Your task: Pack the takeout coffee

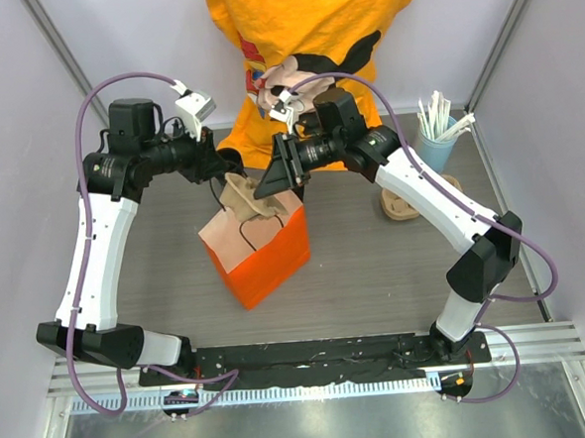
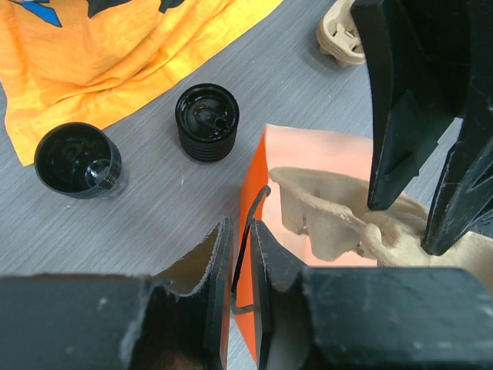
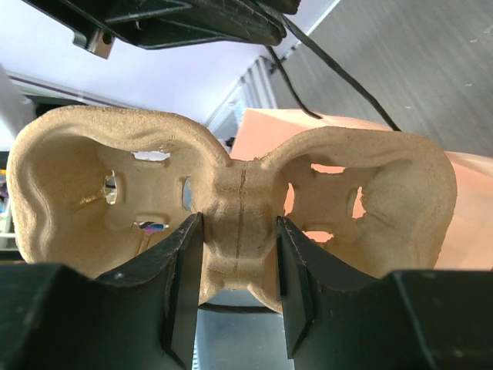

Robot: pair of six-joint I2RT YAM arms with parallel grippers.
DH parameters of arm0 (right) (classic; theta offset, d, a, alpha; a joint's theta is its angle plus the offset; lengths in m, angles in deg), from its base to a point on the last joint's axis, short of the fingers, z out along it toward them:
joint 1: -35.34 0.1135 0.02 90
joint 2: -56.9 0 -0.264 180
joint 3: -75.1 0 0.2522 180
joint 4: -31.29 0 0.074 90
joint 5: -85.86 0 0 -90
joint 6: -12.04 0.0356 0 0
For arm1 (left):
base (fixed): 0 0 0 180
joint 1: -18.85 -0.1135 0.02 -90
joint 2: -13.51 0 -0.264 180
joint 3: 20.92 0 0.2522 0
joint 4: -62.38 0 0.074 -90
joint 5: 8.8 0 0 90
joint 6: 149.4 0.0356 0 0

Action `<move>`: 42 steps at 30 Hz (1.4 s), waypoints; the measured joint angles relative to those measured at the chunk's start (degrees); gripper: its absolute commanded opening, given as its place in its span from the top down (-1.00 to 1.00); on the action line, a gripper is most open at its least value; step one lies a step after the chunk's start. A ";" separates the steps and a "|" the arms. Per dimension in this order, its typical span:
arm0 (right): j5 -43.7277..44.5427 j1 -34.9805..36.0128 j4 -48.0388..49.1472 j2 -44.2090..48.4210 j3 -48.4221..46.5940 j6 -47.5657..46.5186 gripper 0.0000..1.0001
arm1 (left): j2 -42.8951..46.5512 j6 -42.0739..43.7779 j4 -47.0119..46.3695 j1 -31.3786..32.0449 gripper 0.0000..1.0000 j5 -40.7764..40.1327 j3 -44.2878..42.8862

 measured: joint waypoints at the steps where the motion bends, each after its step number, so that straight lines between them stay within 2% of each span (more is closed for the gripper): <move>1: -0.90 -0.33 0.98 0.00 0.52 1.09 0.57 | 0.00 0.00 0.00 0.00 0.63 0.11 0.00; 18: -6.80 -3.48 9.97 -0.02 6.73 10.54 0.60 | 0.00 -0.68 -0.02 0.00 0.70 0.52 0.04; 27: -6.43 -4.24 11.04 -0.02 7.45 12.26 0.64 | 0.02 -2.01 -0.37 0.00 0.75 0.48 0.39; 33: -3.54 -4.17 8.96 -0.15 7.21 10.82 0.64 | 0.04 -3.19 -0.42 0.00 0.78 -0.61 0.39; 42: 5.11 -3.17 0.22 -0.57 3.56 3.10 0.63 | 0.04 -4.00 -0.46 0.00 0.78 -1.22 0.39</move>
